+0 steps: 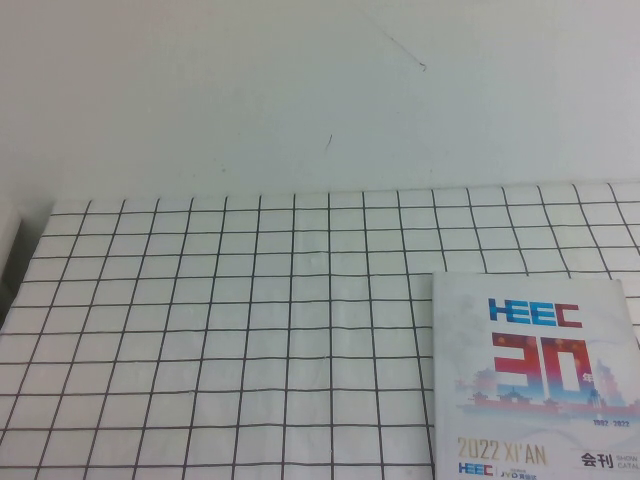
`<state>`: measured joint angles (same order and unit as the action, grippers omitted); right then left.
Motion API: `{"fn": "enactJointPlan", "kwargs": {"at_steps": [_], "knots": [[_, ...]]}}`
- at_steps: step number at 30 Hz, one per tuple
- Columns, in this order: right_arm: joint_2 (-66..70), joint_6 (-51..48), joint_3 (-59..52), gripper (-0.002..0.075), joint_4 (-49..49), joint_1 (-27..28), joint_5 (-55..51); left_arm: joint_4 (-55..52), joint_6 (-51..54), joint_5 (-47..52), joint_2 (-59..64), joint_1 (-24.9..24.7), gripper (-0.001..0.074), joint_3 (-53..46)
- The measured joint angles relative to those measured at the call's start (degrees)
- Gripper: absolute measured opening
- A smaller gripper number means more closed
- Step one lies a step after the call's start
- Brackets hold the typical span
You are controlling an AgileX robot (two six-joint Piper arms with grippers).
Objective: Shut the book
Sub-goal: 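Close the open booklet and leave it lying on the table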
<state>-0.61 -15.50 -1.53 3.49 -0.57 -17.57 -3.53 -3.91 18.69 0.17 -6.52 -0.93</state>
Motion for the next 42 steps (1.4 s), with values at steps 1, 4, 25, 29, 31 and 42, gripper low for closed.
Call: {"fn": "enactJointPlan", "kwargs": {"at_steps": [1,4,25,29,31,42], "knots": [[0.0,0.0,0.0,-0.0003,-0.66,0.37,0.0,0.0,0.0,0.0,0.0,0.0,-0.0004,0.0],[0.0,0.0,0.0,-0.0003,-1.63,0.77,-0.88,0.0,0.0,0.0,0.0,0.0,-0.0004,0.0],[0.0,0.0,0.34,-0.0003,-2.06,0.77,-2.7,0.0,-0.26,0.0,0.0,0.0,-0.0004,0.0],[0.0,0.0,0.34,-0.0003,-2.06,0.77,-2.7,0.0,-0.26,0.0,0.0,0.0,-0.0004,0.0],[0.0,0.0,0.34,-0.0003,-2.06,0.77,-2.7,0.0,-0.26,0.0,0.0,0.0,-0.0004,0.0],[0.0,0.0,0.34,-0.0003,-2.06,0.77,-2.7,0.0,-0.26,0.0,0.0,0.0,-0.0004,0.0]]}}
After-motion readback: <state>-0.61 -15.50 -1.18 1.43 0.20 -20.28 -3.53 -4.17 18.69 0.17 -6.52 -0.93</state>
